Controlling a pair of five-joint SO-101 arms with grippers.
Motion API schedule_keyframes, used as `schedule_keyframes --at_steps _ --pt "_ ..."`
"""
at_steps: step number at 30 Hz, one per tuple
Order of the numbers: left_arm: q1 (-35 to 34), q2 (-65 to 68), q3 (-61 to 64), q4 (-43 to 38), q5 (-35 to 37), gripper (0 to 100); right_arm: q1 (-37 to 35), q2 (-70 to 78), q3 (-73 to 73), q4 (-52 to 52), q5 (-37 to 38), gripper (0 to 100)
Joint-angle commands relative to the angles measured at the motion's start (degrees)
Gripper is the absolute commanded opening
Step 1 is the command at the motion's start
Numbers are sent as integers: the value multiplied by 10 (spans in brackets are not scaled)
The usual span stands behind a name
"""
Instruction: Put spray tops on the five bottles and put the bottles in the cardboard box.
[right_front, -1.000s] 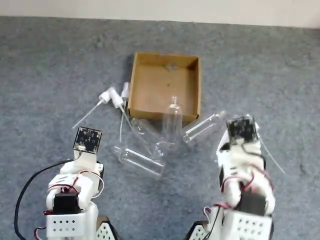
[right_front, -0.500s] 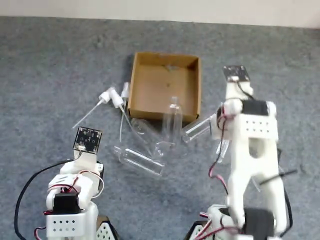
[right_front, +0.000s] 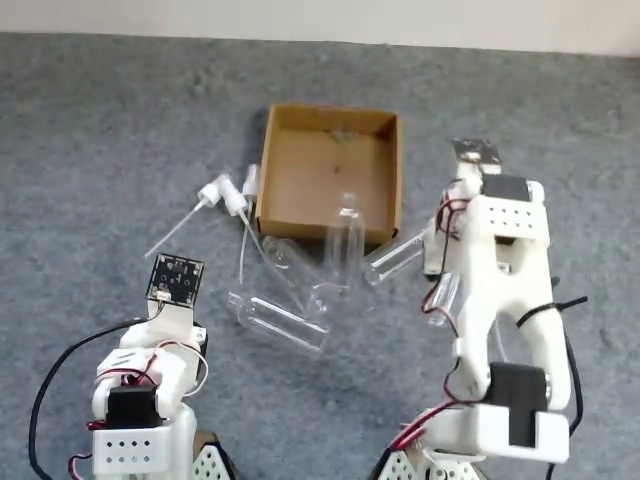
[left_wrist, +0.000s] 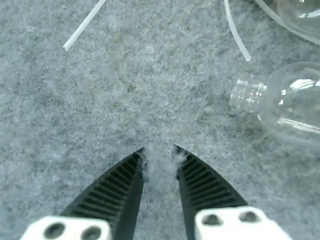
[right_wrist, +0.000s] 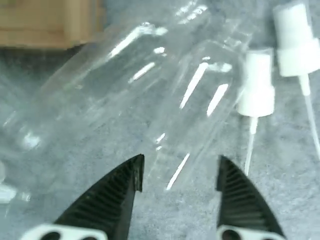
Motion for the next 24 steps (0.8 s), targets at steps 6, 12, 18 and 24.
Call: schedule_keyframes --at_steps 6,12,18,24 --pt "8 -4 11 3 5 50 28 72 -22 -66 -19 253" --pt "8 -4 11 3 5 50 28 103 -22 -111 -21 253" --pt "8 -4 11 3 5 50 27 123 -22 -138 -16 200" --pt "8 -4 11 3 5 50 29 122 -26 -120 -15 48"
